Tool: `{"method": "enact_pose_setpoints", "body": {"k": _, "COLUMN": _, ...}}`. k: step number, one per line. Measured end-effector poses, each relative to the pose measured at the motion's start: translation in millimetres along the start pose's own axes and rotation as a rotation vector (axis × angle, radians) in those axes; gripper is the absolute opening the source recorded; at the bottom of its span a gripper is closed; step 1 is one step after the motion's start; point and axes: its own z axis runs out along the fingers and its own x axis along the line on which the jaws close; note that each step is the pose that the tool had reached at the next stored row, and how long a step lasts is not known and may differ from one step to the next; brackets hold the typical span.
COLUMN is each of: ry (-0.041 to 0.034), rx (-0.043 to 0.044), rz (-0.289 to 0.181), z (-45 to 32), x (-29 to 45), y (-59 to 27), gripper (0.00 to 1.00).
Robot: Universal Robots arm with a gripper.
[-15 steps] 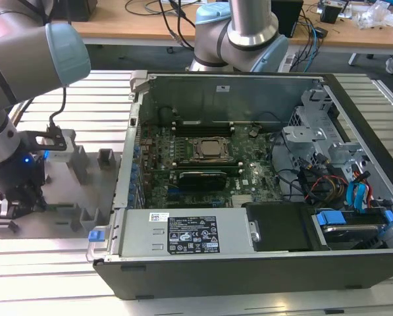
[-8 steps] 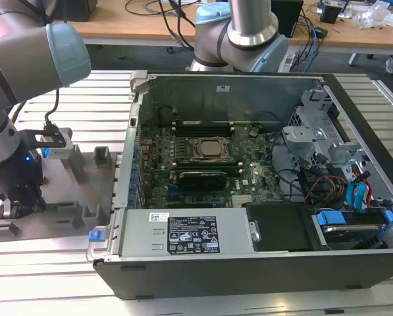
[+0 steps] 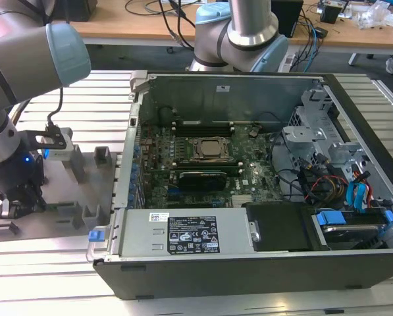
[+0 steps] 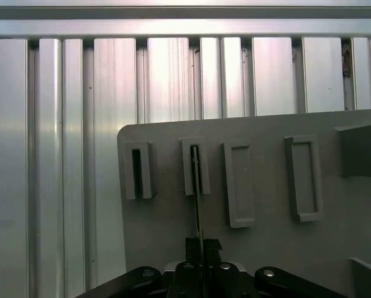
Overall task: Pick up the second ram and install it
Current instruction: 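Pick up the second ram and move it above second insertion slot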
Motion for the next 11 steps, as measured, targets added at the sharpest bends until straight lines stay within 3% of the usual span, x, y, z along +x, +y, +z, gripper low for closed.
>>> {"method": "enact_pose_setpoints", "body": {"k": 11, "ry": 0.0006, "rx": 0.0002, "rz": 0.004, "z": -3.2, "x": 0.0, "y": 0.1, "gripper": 0.14}}
